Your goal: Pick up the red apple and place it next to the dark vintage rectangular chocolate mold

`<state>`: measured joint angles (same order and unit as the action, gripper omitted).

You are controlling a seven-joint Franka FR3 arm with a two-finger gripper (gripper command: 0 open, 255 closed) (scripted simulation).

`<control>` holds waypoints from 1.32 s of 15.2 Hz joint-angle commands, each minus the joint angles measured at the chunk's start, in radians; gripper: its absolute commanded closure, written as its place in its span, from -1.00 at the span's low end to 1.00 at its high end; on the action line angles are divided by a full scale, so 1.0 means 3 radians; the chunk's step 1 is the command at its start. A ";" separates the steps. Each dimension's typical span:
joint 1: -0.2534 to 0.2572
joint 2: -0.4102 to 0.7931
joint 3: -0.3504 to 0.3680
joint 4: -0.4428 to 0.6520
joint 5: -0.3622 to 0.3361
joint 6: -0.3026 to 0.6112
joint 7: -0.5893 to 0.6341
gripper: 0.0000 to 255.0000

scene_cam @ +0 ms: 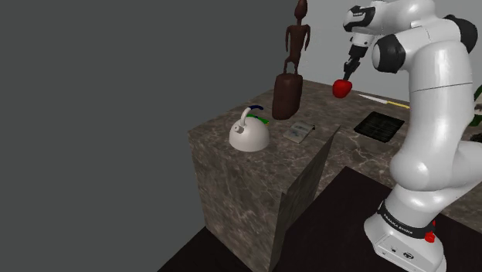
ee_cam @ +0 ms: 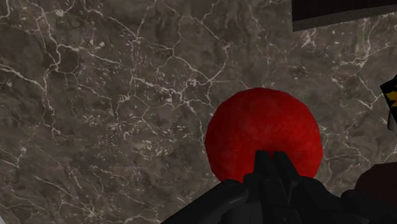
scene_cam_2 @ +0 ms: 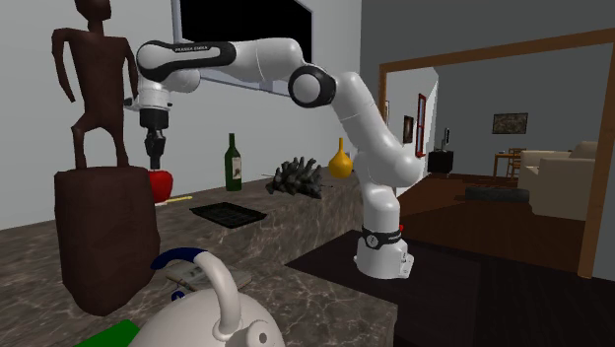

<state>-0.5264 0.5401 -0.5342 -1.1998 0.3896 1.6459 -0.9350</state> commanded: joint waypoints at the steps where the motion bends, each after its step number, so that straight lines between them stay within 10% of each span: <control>1: -0.0250 0.0345 0.0041 0.0523 0.0127 -0.0195 -0.0064 1.00; 3: -0.0557 0.0759 0.0112 0.1217 0.0246 -0.0457 -0.0065 1.00; 4: -0.0896 0.1244 0.0217 0.2117 0.0351 -0.0806 0.0030 1.00; 20: -0.0481 0.0868 0.0130 0.0628 0.0288 0.0184 -0.0258 1.00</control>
<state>-0.6753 0.8036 -0.4946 -0.9948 0.4761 1.6882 -1.0095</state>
